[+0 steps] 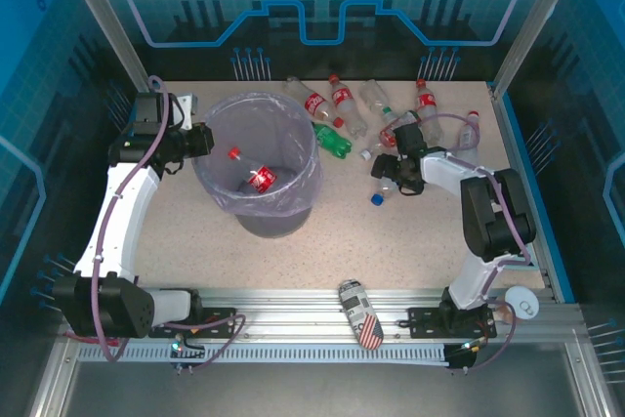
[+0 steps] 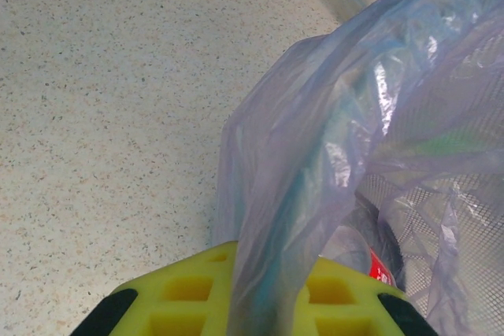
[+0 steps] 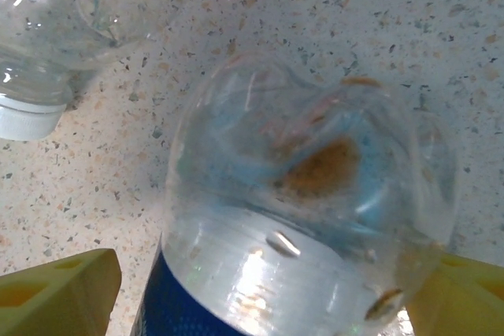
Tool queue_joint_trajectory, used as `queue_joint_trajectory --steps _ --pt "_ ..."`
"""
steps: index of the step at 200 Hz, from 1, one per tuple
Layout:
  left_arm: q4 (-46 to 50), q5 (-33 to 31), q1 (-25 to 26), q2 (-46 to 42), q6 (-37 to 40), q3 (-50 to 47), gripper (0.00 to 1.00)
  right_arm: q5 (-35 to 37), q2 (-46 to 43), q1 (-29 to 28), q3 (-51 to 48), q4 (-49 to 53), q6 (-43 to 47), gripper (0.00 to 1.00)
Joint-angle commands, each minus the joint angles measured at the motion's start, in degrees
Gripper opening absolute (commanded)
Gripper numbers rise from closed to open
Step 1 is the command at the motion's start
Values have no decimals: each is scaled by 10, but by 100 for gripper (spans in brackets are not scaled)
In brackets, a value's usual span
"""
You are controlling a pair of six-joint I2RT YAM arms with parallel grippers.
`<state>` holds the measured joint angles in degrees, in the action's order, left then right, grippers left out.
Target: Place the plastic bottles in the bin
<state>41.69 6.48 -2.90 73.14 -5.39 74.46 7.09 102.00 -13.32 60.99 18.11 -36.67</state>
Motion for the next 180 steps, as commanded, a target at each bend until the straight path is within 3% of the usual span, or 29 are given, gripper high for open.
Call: queue_joint_trajectory --steps 1,48,143,180 --pt "-12 -4 -9 12 28 -22 12 1 13 7 -13 -40 -15 88" --pt "-13 -4 -14 22 28 -20 12 -11 1 5 -40 -77 -22 78" --pt "22 0 -14 55 16 15 13 -8 -75 15 -53 -33 12 59" --pt "29 -4 -13 68 9 12 14 -16 -80 20 -40 -15 29 56"
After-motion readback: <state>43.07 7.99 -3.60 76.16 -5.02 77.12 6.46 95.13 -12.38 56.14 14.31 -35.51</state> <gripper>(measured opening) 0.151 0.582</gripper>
